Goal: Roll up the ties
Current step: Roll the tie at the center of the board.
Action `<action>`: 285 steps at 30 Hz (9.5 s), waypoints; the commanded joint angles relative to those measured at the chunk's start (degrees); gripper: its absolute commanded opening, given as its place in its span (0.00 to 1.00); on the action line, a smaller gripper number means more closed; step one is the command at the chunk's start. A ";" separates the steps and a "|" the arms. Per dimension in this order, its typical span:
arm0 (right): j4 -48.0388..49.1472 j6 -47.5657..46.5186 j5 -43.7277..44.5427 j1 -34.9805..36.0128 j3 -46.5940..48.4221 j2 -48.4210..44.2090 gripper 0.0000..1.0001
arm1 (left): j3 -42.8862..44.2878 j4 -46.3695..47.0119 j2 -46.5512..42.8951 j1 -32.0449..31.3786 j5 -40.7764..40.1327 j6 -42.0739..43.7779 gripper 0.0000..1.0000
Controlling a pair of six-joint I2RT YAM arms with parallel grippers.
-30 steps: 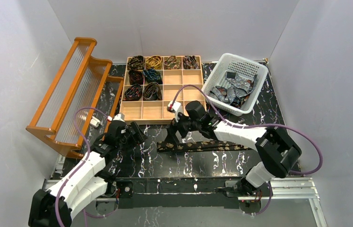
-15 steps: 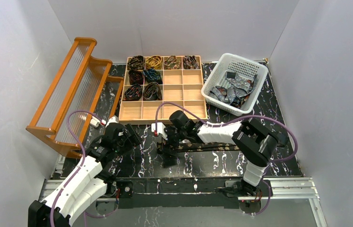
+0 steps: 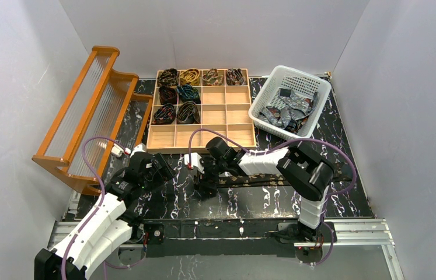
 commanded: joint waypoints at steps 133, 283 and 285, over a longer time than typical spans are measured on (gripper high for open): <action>-17.05 85.48 10.28 -4.78 5.57 8.13 0.10 | -10.90 31.50 23.33 2.39 18.91 7.18 0.50; 15.48 9.09 6.05 1.37 3.11 -0.07 0.99 | 8.50 -6.02 14.01 2.91 -3.42 3.52 0.98; 14.25 8.07 5.99 1.39 4.07 1.28 0.99 | 8.64 -6.64 13.52 3.00 -3.59 3.71 0.98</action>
